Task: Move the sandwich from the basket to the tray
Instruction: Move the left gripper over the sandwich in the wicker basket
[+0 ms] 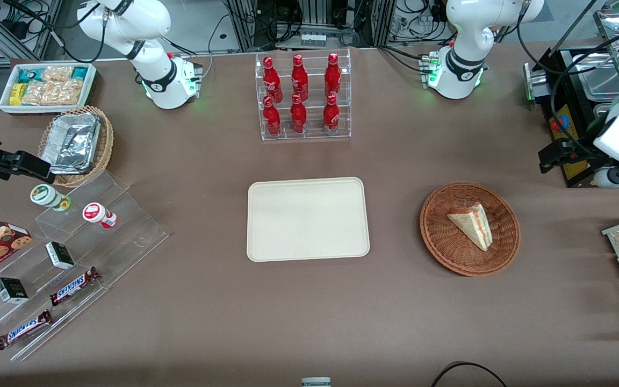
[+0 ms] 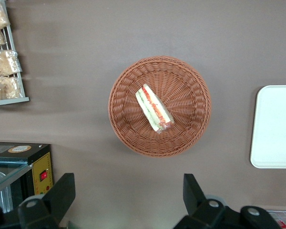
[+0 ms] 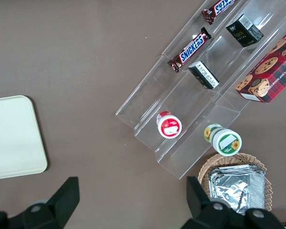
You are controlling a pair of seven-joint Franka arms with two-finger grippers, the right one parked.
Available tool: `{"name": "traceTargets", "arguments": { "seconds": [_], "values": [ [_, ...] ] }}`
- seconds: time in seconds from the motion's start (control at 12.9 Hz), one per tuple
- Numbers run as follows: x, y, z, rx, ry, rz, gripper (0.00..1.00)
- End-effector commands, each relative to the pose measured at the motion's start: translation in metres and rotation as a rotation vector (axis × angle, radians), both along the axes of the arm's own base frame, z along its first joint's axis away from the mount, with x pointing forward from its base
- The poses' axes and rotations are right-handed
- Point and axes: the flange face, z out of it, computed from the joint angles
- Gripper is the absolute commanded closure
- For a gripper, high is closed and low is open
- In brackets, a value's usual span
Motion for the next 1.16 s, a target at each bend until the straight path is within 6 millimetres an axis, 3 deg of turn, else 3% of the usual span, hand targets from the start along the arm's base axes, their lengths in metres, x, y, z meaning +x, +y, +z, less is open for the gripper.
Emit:
{"name": "traceTargets", "arguments": {
  "seconds": [0.0,0.23,0.78,0.93,1.09],
  "values": [
    [-0.003,0.002,0.006,-0.014,0.014,0.027,0.0],
    [0.001,0.001,-0.004,-0.006,0.03,0.047,0.0],
    [0.041,-0.027,-0.128,-0.008,-0.011,0.143,0.0],
    [0.043,-0.04,-0.167,-0.008,-0.039,0.227,0.0],
    [0.037,-0.04,-0.203,-0.011,-0.058,0.27,0.0]
  ]
}}
